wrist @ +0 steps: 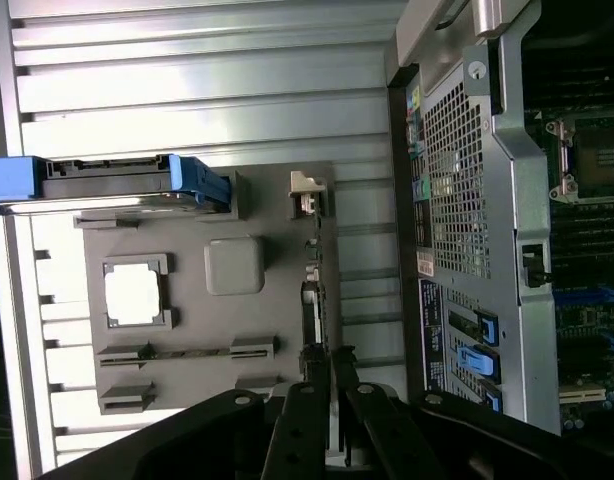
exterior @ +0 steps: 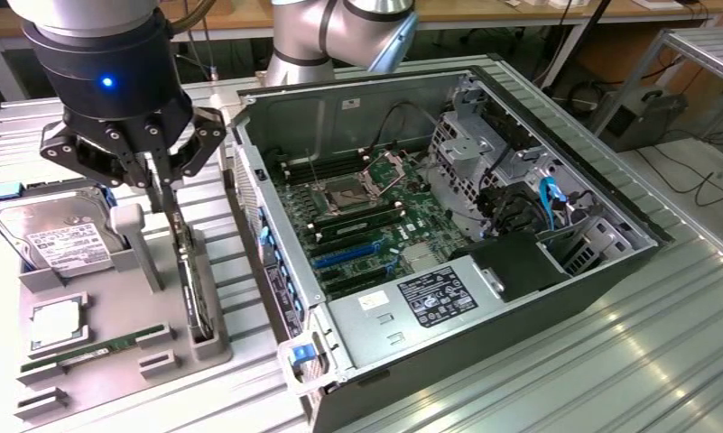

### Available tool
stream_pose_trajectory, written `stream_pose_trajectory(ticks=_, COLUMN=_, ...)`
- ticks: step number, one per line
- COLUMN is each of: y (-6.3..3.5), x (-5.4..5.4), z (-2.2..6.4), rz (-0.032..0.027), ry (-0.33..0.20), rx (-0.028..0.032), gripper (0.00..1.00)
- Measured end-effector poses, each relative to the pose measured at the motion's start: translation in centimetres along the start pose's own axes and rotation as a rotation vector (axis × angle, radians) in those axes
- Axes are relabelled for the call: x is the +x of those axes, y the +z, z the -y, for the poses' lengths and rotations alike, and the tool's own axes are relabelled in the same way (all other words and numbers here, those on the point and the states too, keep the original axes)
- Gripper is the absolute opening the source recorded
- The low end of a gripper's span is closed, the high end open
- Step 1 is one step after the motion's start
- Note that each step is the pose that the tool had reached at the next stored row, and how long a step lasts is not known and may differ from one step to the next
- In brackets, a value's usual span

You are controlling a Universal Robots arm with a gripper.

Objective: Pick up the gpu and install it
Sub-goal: 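Pick up the gpu and move the gpu toward the slot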

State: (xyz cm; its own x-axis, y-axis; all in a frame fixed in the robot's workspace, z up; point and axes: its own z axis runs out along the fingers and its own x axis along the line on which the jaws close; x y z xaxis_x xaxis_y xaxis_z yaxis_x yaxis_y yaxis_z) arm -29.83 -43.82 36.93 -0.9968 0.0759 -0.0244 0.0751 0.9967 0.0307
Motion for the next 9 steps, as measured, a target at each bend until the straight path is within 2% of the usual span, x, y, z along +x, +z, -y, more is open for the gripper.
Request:
stream_pose_trajectory(ticks=4, y=0.0, x=0.0, z=0.0, rz=0.0, ry=0.0, rx=0.0, gripper=0.36)
stream_pose_trajectory(ticks=5, y=0.0, x=0.0, z=0.0, rz=0.0, ry=0.0, rx=0.0, gripper=0.36)
stream_pose_trajectory(ticks=6, y=0.0, x=0.0, z=0.0, rz=0.0, ry=0.0, rx=0.0, gripper=0.42)
stream_pose_trajectory(ticks=9, y=0.5, x=0.01, z=0.02, rz=0.0, ry=0.0, rx=0.0, gripper=0.42)
